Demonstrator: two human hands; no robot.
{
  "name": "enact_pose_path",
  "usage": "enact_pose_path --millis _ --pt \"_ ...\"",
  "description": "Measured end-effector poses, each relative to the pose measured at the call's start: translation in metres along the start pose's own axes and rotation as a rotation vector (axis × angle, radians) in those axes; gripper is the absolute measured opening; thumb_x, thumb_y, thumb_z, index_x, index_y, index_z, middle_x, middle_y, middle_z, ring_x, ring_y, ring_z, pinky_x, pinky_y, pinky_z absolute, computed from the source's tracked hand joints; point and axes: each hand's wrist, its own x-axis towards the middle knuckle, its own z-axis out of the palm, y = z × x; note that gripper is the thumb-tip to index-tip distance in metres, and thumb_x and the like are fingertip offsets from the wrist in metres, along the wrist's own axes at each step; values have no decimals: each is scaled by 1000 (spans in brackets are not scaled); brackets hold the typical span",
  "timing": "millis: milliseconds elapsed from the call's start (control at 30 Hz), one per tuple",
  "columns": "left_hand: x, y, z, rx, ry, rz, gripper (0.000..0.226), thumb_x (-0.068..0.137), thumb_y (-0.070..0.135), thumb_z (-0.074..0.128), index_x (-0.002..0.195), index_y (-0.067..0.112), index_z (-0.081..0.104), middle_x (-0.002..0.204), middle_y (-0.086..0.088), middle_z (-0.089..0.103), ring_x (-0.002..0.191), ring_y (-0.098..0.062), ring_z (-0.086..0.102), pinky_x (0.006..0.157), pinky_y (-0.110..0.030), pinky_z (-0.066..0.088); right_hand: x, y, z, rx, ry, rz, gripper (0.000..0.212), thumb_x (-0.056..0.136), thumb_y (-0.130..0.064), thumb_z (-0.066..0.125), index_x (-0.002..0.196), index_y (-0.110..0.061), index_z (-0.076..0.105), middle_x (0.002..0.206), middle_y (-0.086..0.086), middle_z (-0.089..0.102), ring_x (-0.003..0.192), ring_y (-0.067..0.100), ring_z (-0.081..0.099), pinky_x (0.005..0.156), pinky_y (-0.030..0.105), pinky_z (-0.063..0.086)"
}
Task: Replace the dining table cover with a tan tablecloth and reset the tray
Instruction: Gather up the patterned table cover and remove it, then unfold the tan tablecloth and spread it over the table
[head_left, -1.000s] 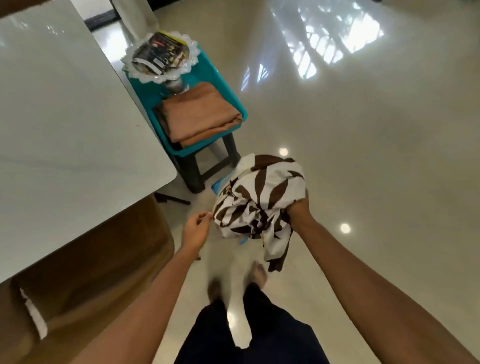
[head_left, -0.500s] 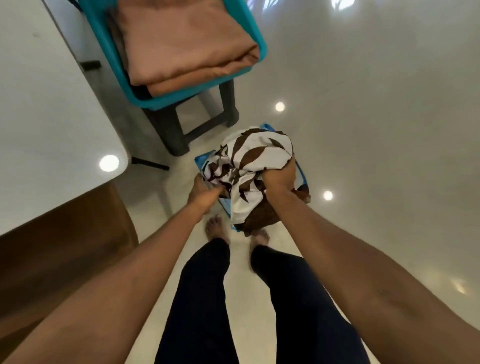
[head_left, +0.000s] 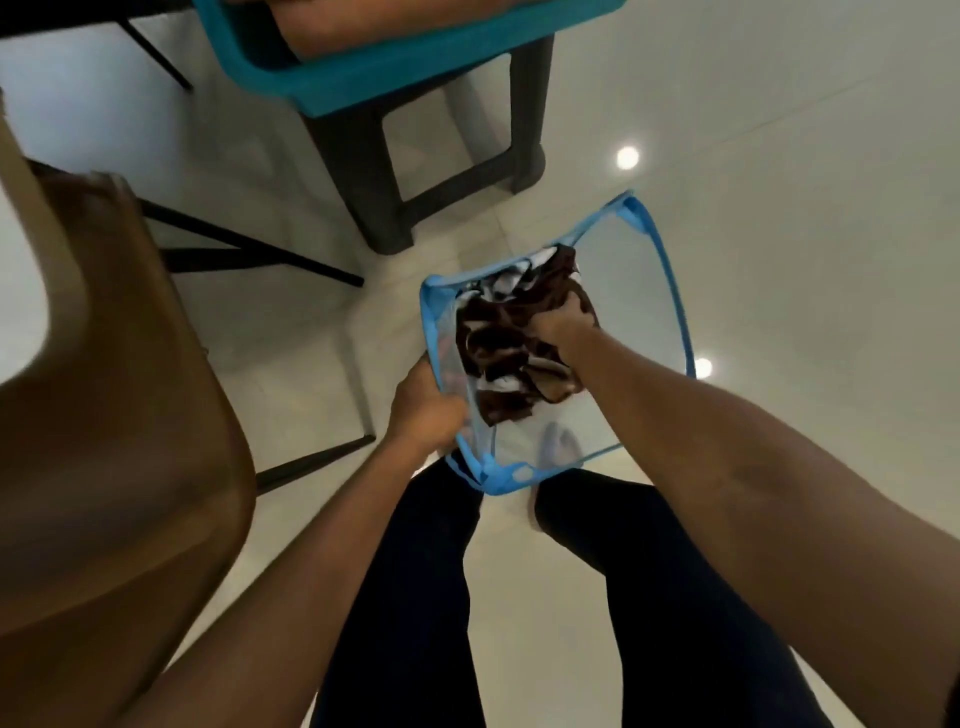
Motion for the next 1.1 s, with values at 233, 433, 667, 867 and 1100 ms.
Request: enact_pose_path --millis 233,433,667,867,1100 --pt "-5 38 -9 136 31 -20 50 86 18 67 133 24 53 116 -7 65 105 -29 66 86 -47 58 -43 10 -29 -243 106 -208 15 90 -16 53 78 -13 62 94 11 68 97 30 65 78 34 49" --pt "-59 88 -26 269 198 -10 53 82 32 67 132 29 50 105 -1 69 95 -25 67 84 -43 59 -128 17 -85 40 -5 -257 14 88 -23 64 75 -17 64 78 7 63 74 25 58 66 36 45" --pt "-129 163 -53 431 223 100 36 84 38 65 118 28 60 96 3 67 92 -21 64 83 -35 54 -227 -16 -156 106 -85 -431 7 94 -15 65 88 -17 66 80 3 65 72 16 59 74 32 47" --pt "-163 234 -80 476 336 375 19 86 33 67 104 27 65 88 10 66 87 -14 62 72 -26 41 -266 -73 -203 -64 -27 -543 18 90 -27 66 106 -19 69 96 7 73 90 25 71 82 40 56" --pt "-131 282 -134 513 398 455 49 82 26 72 128 15 58 117 -9 65 108 -29 61 86 -33 47 -264 -159 -207 -207 124 -727 48 80 -28 78 125 -22 62 105 1 69 101 21 65 90 41 53"
